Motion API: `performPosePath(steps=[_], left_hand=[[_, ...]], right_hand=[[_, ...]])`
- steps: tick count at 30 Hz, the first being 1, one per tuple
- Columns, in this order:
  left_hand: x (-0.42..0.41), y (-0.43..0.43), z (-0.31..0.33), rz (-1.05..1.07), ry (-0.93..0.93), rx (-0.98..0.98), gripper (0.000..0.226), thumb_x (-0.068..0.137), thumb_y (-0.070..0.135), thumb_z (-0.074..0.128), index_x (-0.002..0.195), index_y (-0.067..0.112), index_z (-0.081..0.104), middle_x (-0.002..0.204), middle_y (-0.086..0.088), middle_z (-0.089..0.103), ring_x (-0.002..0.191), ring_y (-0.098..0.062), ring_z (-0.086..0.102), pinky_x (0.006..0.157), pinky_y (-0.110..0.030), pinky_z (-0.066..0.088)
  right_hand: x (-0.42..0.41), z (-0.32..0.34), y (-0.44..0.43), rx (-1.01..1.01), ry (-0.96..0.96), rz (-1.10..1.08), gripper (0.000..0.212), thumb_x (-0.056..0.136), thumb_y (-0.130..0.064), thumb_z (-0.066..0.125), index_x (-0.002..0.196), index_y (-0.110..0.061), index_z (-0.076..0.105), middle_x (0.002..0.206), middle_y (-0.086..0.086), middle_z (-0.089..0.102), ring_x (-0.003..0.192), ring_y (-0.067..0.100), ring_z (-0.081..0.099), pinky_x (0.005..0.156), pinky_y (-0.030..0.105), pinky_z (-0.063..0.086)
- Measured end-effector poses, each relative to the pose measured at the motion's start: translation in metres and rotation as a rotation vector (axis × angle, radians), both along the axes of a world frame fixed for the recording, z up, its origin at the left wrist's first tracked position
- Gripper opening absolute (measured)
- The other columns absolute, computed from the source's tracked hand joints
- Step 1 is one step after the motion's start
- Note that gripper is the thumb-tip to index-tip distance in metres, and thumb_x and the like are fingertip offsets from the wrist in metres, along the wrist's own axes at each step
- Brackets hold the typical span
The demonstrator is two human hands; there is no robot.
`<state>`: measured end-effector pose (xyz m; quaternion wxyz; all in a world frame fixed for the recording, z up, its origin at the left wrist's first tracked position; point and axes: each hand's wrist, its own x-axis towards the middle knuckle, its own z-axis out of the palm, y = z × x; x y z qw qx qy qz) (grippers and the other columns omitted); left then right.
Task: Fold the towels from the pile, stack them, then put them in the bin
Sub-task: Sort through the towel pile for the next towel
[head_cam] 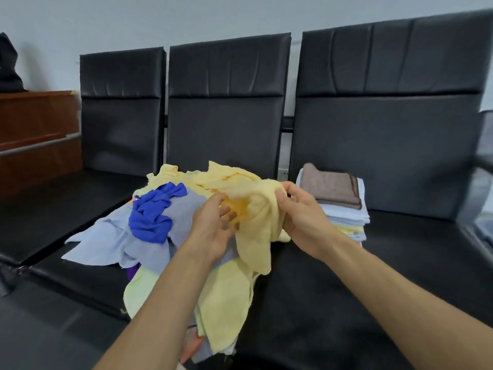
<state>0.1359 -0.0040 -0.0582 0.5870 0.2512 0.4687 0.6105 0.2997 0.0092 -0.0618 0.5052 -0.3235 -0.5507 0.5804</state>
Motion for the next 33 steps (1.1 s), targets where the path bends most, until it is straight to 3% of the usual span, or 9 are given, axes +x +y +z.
performPosePath(steps=[3, 6, 10, 16, 21, 25, 28, 30, 33], left_hand=[[0.022, 0.004, -0.003, -0.066, -0.092, 0.005, 0.029, 0.094, 0.026, 0.057, 0.117, 0.009, 0.062, 0.102, -0.010, 0.068, 0.092, -0.025, 0.064, 0.072, -0.038, 0.055], [0.043, 0.011, -0.018, -0.098, -0.161, -0.050, 0.034, 0.091, 0.019, 0.062, 0.122, 0.006, 0.059, 0.115, -0.015, 0.068, 0.102, -0.028, 0.066, 0.078, -0.039, 0.057], [0.075, 0.011, -0.041, -0.126, -0.068, -0.127, 0.042, 0.085, -0.009, 0.054, 0.126, -0.002, 0.054, 0.122, -0.020, 0.062, 0.110, -0.033, 0.061, 0.087, -0.040, 0.054], [0.109, 0.003, -0.054, -0.235, 0.072, -0.110, 0.044, 0.081, -0.012, 0.046, 0.122, 0.003, 0.055, 0.113, -0.016, 0.062, 0.103, -0.029, 0.062, 0.083, -0.041, 0.055], [0.121, -0.006, -0.059, -0.425, 0.086, -0.119, 0.058, 0.077, -0.003, 0.048, 0.134, 0.008, 0.043, 0.113, -0.013, 0.054, 0.099, -0.028, 0.058, 0.073, -0.041, 0.056], [0.125, -0.017, -0.063, -0.727, 0.284, -0.105, 0.054, 0.088, 0.017, 0.059, 0.138, 0.009, 0.042, 0.095, -0.007, 0.062, 0.091, -0.020, 0.063, 0.079, -0.038, 0.053], [0.124, -0.017, -0.071, -0.778, 0.504, -0.088, 0.046, 0.087, 0.030, 0.068, 0.128, 0.016, 0.054, 0.106, -0.004, 0.067, 0.098, -0.018, 0.064, 0.078, -0.035, 0.051], [0.120, -0.017, -0.072, -0.766, 0.670, -0.087, 0.043, 0.083, 0.039, 0.071, 0.119, 0.017, 0.060, 0.116, -0.002, 0.067, 0.107, -0.019, 0.062, 0.086, -0.036, 0.052], [0.110, -0.019, -0.071, -0.795, 0.733, -0.128, 0.098, 0.055, 0.067, 0.080, 0.132, 0.015, 0.052, 0.127, 0.000, 0.063, 0.116, -0.020, 0.059, 0.097, -0.042, 0.051]], right_hand=[[0.039, 0.006, -0.022, -0.006, -0.063, 0.116, 0.018, 0.098, -0.024, 0.047, 0.104, -0.011, 0.059, 0.087, 0.006, 0.068, 0.076, 0.016, 0.065, 0.066, 0.028, 0.053], [0.075, 0.009, -0.042, -0.033, -0.220, 0.203, 0.015, 0.096, -0.026, 0.049, 0.095, -0.014, 0.059, 0.079, -0.002, 0.066, 0.069, 0.010, 0.063, 0.060, 0.022, 0.050], [0.122, -0.005, -0.060, 0.007, -0.524, 0.222, 0.023, 0.092, -0.039, 0.060, 0.097, -0.017, 0.065, 0.089, -0.007, 0.066, 0.082, 0.007, 0.063, 0.073, 0.021, 0.050], [0.165, -0.032, -0.059, 0.211, -1.126, 0.163, 0.040, 0.085, -0.048, 0.067, 0.123, -0.039, 0.059, 0.116, -0.023, 0.061, 0.105, -0.006, 0.056, 0.090, 0.016, 0.043], [0.179, -0.030, -0.062, 0.229, -1.420, 0.267, 0.027, 0.090, -0.044, 0.062, 0.116, -0.038, 0.067, 0.099, -0.025, 0.065, 0.092, -0.003, 0.057, 0.087, 0.020, 0.045], [0.190, -0.030, -0.073, 0.041, -1.467, 0.478, 0.030, 0.083, -0.054, 0.066, 0.107, -0.035, 0.068, 0.076, -0.035, 0.062, 0.078, -0.012, 0.056, 0.077, 0.016, 0.041], [0.193, -0.033, -0.079, -0.098, -1.421, 0.564, 0.039, 0.087, -0.062, 0.055, 0.105, -0.029, 0.067, 0.089, -0.024, 0.067, 0.085, -0.005, 0.061, 0.083, 0.022, 0.048], [0.193, -0.041, -0.074, -0.113, -1.380, 0.404, 0.044, 0.088, -0.064, 0.051, 0.106, -0.028, 0.067, 0.095, -0.010, 0.071, 0.088, 0.010, 0.068, 0.087, 0.035, 0.055], [0.183, -0.063, -0.061, 0.020, -1.369, -0.009, 0.031, 0.093, -0.049, 0.053, 0.108, -0.025, 0.064, 0.098, -0.009, 0.067, 0.088, 0.010, 0.066, 0.081, 0.027, 0.053]])
